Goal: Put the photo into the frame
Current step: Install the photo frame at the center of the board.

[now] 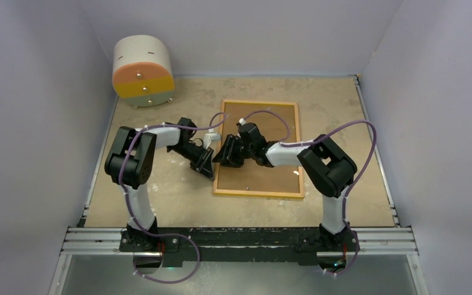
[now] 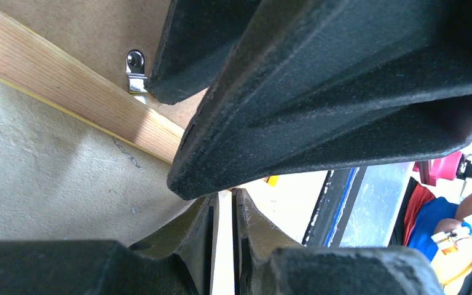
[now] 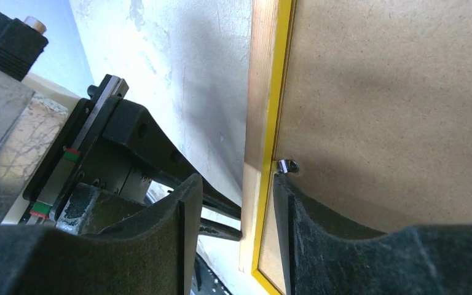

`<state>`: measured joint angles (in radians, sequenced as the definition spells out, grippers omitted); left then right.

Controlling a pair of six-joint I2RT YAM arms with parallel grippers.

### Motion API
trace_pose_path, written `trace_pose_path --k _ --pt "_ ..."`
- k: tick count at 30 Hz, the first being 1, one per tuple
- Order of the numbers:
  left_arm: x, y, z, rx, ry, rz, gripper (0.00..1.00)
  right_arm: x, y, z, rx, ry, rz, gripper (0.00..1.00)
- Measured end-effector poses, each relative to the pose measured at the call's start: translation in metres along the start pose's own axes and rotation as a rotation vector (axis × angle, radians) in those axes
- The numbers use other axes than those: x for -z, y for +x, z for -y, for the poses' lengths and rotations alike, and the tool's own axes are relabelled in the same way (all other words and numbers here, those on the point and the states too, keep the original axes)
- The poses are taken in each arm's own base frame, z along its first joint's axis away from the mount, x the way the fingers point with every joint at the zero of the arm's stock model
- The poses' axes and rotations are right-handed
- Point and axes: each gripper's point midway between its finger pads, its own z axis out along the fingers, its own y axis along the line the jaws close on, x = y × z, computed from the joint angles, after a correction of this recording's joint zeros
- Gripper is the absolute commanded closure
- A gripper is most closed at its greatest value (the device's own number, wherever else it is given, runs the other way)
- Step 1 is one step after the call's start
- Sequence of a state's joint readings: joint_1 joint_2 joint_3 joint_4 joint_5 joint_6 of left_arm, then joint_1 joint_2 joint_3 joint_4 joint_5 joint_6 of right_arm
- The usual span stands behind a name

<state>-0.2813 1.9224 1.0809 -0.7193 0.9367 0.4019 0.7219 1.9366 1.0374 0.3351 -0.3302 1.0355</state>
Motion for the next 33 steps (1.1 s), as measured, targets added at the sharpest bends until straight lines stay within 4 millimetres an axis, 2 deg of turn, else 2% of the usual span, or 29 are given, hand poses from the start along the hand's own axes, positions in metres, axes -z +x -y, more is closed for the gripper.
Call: trace_pose_path --k 12,17,21,23,27,28,33 --pt "0.000 0.001 0.001 -0.001 0.003 -0.002 0.85 -0.002 -0.001 -0.001 0.003 -0.003 -0.001 0.51" --pt "0.004 -0.001 0.001 -0.013 0.003 -0.005 0.85 0.003 0.001 -0.003 0.002 -0.002 -0.016 0.43" --pt "0.016 -0.011 -0.003 -0.031 -0.003 0.028 0.85 0.024 -0.003 -0.013 0.004 -0.020 -0.004 0.34" --pt "0.025 -0.017 -0.007 -0.036 -0.009 0.058 0.84 0.038 -0.015 -0.018 0.002 -0.039 0.026 0.26" --pt "0.036 -0.024 -0.015 -0.049 -0.034 0.087 0.83 0.073 -0.059 -0.014 -0.023 -0.051 0.140 0.06" --pt "0.036 -0.024 -0.017 -0.052 -0.045 0.085 0.82 0.086 -0.076 -0.007 -0.033 -0.037 0.185 0.02" --pt "0.034 -0.022 -0.031 -0.086 -0.123 0.044 0.80 0.147 -0.152 0.037 -0.042 0.089 0.435 0.01"
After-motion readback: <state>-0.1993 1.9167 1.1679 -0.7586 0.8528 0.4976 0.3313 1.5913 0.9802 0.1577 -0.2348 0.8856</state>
